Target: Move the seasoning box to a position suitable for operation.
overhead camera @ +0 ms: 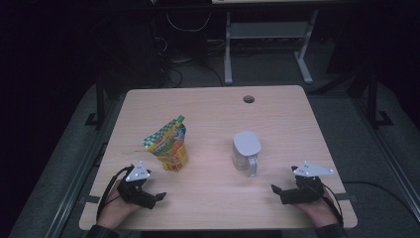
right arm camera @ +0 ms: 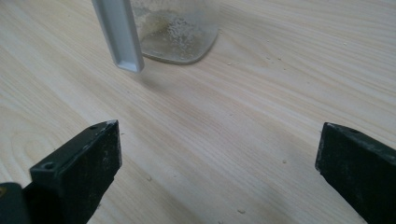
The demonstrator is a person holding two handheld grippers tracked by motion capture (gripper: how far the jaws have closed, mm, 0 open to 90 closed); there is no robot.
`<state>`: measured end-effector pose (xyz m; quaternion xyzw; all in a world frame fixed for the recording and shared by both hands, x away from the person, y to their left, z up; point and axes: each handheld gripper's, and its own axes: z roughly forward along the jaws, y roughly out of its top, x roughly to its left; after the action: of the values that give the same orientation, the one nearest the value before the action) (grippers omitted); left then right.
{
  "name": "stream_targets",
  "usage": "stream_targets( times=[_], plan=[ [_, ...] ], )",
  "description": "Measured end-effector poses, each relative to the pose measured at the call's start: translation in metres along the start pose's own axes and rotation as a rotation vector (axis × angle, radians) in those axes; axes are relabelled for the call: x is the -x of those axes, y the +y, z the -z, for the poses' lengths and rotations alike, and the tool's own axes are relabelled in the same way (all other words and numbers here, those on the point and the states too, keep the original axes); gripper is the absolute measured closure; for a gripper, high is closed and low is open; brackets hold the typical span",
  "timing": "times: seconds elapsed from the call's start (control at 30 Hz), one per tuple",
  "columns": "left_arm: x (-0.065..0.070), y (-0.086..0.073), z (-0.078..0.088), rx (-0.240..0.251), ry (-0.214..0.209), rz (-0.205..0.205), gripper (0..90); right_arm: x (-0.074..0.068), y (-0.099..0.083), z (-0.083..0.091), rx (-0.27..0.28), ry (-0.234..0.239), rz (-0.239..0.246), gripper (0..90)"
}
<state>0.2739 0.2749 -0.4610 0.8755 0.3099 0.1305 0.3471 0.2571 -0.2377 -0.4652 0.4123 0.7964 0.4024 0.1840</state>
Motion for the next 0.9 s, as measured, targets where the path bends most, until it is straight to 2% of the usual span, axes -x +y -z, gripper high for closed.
stream_targets(
  times=[0.4, 0.53, 0.6, 0.8, 0.9],
  plan=[
    [0.002, 0.003, 0.0, 0.01, -0.003, 0.008, 0.0, -0.003, 0.002, -0.001, 0.006, 0.014, -0.002, 0.0],
    [0.002, 0.003, 0.0, 0.011, -0.003, 0.014, 0.0, -0.003, 0.005, 0.0, 0.022, 0.022, -0.029, 0.0],
    [0.002, 0.003, 0.0, 0.01, -0.002, 0.01, 0.0, -0.003, 0.006, 0.001, 0.021, 0.02, -0.025, 0.0],
    [0.003, 0.002, 0.003, 0.014, -0.002, 0.001, 0.0, -0.009, 0.014, 0.0, 0.022, 0.017, -0.026, 0.0],
    [0.003, 0.002, 0.004, 0.023, -0.003, 0.013, 0.0, -0.01, 0.016, -0.002, 0.022, 0.022, -0.03, 0.0]
  ],
)
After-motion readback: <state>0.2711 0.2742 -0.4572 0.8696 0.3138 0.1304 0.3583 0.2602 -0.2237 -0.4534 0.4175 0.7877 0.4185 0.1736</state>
